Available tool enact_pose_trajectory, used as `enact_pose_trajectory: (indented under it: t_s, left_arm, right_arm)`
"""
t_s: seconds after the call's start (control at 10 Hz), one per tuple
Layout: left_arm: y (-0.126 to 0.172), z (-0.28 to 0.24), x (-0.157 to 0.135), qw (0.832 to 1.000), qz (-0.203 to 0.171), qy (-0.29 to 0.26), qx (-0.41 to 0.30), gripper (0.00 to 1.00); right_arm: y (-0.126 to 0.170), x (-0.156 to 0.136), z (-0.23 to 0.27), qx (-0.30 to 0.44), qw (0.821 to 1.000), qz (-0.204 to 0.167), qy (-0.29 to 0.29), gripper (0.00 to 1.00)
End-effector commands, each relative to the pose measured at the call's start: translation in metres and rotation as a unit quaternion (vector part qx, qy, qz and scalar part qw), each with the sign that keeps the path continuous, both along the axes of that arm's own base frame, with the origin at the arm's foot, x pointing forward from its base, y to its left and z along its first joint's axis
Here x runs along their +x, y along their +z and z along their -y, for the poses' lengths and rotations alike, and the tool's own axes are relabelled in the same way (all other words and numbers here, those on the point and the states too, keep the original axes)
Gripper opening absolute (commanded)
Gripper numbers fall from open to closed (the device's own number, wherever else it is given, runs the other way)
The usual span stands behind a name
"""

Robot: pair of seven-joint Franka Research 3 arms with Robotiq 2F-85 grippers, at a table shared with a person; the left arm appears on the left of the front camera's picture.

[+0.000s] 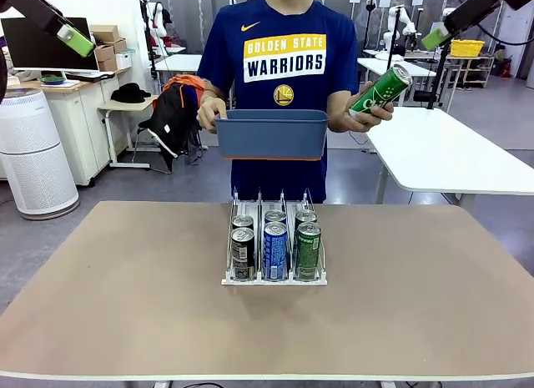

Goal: Fill the beverage cans into the dispenser.
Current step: Pick up the Sprite handed by the human.

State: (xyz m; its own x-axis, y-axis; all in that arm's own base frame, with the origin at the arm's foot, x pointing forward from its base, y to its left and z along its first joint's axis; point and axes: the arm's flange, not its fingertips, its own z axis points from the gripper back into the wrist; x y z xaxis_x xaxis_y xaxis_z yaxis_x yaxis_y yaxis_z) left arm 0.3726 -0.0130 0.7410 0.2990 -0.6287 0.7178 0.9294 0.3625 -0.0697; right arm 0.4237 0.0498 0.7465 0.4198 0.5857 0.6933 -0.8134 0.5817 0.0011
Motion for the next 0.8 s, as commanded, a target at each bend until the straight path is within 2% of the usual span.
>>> enact_pose_trajectory:
  t_s: [0.0,0.2,0.7]
  left_arm:
    - [0.000,0.000,0.000,1.000,0.000,0.000,0.000,1.00]
    - [0.000,0.000,0.000,1.000,0.000,0.000,0.000,1.00]
    - [0.000,0.000,0.000,1.000,0.000,0.000,0.000,1.00]
  right_arm:
    - [-0.005,0.008,0.000,-0.029,1.000,-0.012,-0.002,1.00]
    - [-0.017,0.021,0.000,-0.051,0.999,-0.016,-0.004,1.00]
    - [-0.038,0.044,-0.009,-0.054,0.998,-0.028,0.004,1.00]
